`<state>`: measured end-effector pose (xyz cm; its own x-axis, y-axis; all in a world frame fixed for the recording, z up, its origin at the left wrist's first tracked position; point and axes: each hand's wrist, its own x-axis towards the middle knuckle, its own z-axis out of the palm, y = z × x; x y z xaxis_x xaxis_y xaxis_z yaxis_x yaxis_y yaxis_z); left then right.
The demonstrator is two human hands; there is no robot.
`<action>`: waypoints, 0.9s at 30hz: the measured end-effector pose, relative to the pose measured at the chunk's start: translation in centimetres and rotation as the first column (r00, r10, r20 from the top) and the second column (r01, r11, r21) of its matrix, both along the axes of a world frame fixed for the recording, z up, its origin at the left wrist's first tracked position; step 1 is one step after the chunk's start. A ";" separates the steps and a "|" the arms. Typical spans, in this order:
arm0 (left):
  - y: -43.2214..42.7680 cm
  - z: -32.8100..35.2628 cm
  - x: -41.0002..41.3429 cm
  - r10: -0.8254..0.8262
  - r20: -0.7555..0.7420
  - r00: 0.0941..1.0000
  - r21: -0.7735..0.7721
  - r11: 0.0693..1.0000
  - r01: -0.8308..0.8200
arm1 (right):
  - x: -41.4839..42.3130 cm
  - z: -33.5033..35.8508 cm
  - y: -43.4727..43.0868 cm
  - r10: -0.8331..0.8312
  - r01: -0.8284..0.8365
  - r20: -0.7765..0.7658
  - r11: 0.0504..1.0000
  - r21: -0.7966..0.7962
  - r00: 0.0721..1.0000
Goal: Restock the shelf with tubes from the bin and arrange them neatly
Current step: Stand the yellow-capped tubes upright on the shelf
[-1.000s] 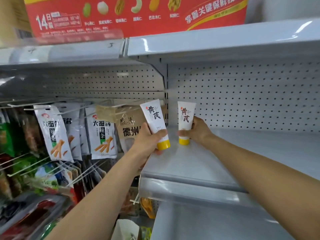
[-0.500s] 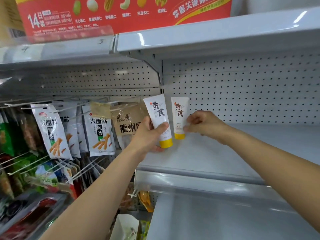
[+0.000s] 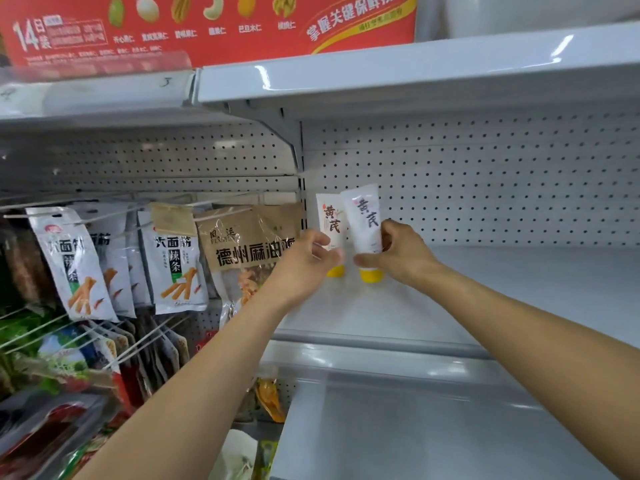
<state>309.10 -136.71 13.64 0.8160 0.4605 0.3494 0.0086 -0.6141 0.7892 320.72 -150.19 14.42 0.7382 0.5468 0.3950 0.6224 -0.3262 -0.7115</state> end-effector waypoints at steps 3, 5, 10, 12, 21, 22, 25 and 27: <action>0.6 -0.6 -0.1 0.091 -0.116 0.989 0.209 0.976 -0.065 | 2.1 -0.2 0.2 -0.048 0.049 -0.096 0.999 0.014 0.994; 1.1 -1.2 0.1 0.115 -0.139 0.984 0.257 0.963 -0.076 | 3.1 -0.5 0.7 -0.071 0.072 -0.153 0.997 0.004 0.986; 1.5 -1.1 0.4 0.191 -0.170 0.967 0.365 0.923 -0.118 | 3.9 -1.1 1.5 -0.093 0.089 -0.211 0.996 -0.025 0.973; 1.5 -1.0 0.2 0.219 -0.176 0.960 0.412 0.902 -0.130 | 3.9 -1.2 1.6 -0.092 0.088 -0.212 0.996 -0.026 0.973; 2.1 -1.1 -0.4 0.204 -0.232 0.951 0.467 0.881 -0.075 | 3.2 -1.3 0.8 -0.156 0.137 -0.238 0.986 -0.092 0.959; 2.1 -1.1 -0.7 0.197 -0.228 0.953 0.467 0.882 -0.071 | 2.7 -1.2 0.3 -0.200 0.177 -0.175 0.975 -0.136 0.964; 1.7 -1.3 -2.2 0.169 -0.187 0.968 0.471 0.880 -0.062 | 0.4 -1.0 -1.2 -0.276 0.289 0.089 0.932 -0.217 0.957; 1.1 -1.6 -3.7 0.154 -0.128 0.980 0.504 0.861 -0.070 | -2.3 -1.3 -2.1 -0.241 0.304 0.251 0.918 -0.255 0.938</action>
<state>305.44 -135.64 11.99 0.8330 0.3525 0.4264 0.1992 -0.9102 0.3632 318.44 -152.25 13.16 0.7917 0.4487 0.4147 0.6045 -0.6738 -0.4250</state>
